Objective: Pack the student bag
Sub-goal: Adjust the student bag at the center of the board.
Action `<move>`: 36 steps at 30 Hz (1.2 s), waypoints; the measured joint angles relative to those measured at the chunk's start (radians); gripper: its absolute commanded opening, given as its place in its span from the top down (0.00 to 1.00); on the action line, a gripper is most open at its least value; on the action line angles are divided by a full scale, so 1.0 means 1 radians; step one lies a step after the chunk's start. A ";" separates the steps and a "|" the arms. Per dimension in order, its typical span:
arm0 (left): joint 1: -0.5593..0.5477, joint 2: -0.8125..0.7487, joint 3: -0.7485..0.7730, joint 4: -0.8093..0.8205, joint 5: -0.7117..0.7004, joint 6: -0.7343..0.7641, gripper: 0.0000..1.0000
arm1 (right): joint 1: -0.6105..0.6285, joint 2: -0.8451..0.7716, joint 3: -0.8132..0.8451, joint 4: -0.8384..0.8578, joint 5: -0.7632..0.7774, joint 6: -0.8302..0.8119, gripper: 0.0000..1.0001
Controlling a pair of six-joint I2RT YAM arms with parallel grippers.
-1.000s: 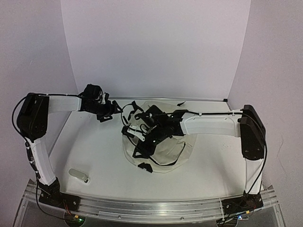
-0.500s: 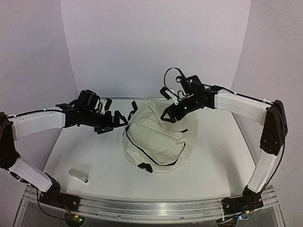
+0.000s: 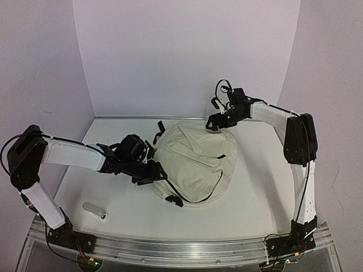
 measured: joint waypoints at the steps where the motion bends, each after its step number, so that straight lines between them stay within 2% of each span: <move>1: 0.001 0.012 0.005 0.005 -0.008 -0.003 0.58 | 0.000 0.019 0.006 0.000 -0.008 0.001 0.19; 4: 0.023 0.033 0.013 0.013 -0.007 -0.010 0.92 | -0.006 0.058 -0.005 -0.014 -0.050 0.006 0.26; 5: 0.041 0.033 0.013 0.017 0.006 -0.021 0.98 | -0.009 0.059 -0.020 -0.011 -0.066 0.007 0.29; 8: 0.136 0.033 0.002 0.041 0.045 -0.034 1.00 | -0.024 0.021 -0.110 0.021 -0.134 0.013 0.37; 12: 0.283 0.064 0.028 0.053 0.097 -0.024 1.00 | -0.045 -0.100 -0.312 0.041 -0.239 0.028 0.39; 14: 0.340 0.136 0.105 0.037 0.134 -0.003 1.00 | -0.042 -0.182 -0.437 0.043 -0.304 0.035 0.39; 17: 0.394 0.320 0.328 -0.007 0.180 0.040 0.99 | 0.001 -0.300 -0.595 0.012 -0.366 0.040 0.39; 18: 0.404 0.382 0.408 -0.025 0.194 0.058 0.95 | 0.030 -0.327 -0.630 0.000 -0.379 0.039 0.39; 21: 0.415 0.542 0.648 -0.062 0.244 0.098 0.68 | 0.153 -0.368 -0.705 -0.024 -0.425 0.023 0.36; 25: 0.413 0.584 0.746 -0.055 0.271 0.138 0.46 | 0.321 -0.371 -0.713 -0.064 -0.501 -0.008 0.34; 29: 0.410 0.520 0.722 -0.073 0.246 0.180 0.40 | 0.337 -0.430 -0.702 -0.126 -0.465 -0.039 0.34; 32: 0.410 0.382 0.584 -0.068 0.206 0.189 0.38 | 0.316 -0.495 -0.654 -0.149 -0.375 -0.053 0.35; 36: 0.410 0.128 0.326 -0.029 0.169 0.155 0.39 | 0.319 -0.513 -0.530 -0.133 -0.240 -0.052 0.38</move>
